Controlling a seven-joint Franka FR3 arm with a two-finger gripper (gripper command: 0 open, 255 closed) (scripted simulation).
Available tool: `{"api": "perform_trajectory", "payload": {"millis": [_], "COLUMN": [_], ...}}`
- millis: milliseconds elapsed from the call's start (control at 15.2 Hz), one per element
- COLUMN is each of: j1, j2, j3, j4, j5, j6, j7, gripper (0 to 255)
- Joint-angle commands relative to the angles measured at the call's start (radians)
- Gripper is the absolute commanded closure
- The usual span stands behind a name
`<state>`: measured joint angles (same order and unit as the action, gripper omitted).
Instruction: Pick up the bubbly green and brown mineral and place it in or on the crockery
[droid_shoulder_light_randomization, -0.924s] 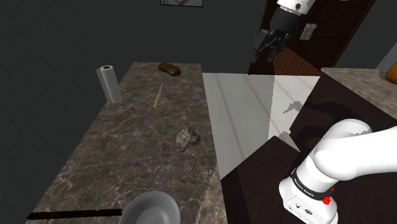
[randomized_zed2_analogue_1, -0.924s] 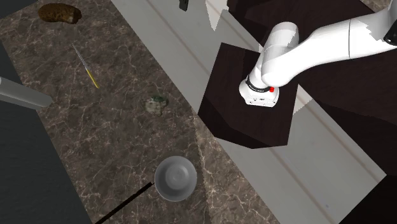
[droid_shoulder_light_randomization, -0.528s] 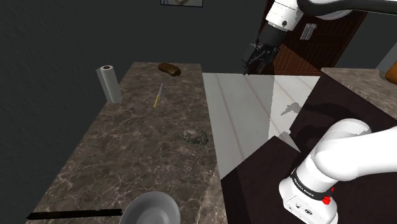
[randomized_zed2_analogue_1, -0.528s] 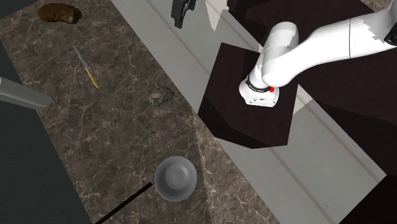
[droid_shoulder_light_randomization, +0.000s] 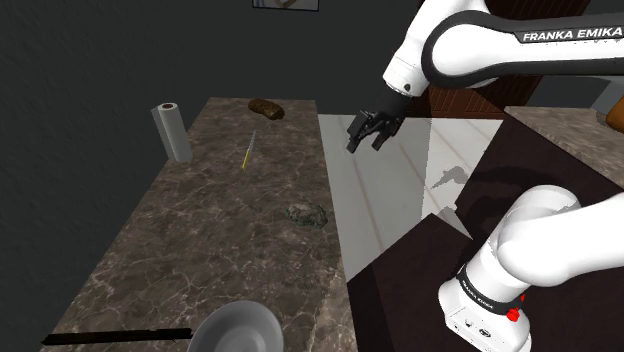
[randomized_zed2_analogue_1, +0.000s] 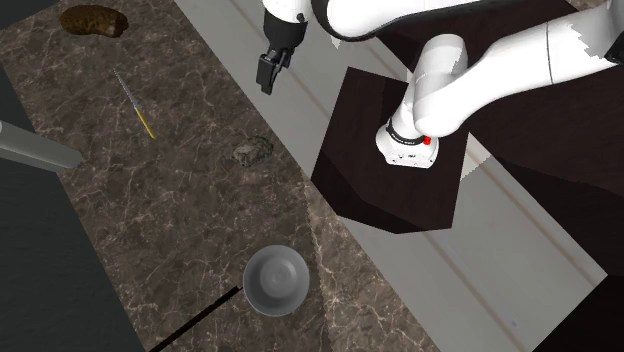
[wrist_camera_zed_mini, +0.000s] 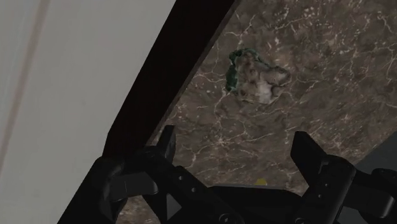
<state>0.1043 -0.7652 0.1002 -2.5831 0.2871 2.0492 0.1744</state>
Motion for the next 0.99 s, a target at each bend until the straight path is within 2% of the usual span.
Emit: {"api": "perform_trajectory", "payload": {"millis": [0,462,924], "j1": [0.02,0.104,0.202], "j2": [0.045,0.222,0.469], "j3": [0.022,0.096,0.148], "j4": [-0.024,-0.085,-0.06], "j5": [0.035,0.167,0.316], "j6": [0.08,0.358,0.623], "j7": [0.005,0.006,-0.037], "gripper": [0,0,0]}}
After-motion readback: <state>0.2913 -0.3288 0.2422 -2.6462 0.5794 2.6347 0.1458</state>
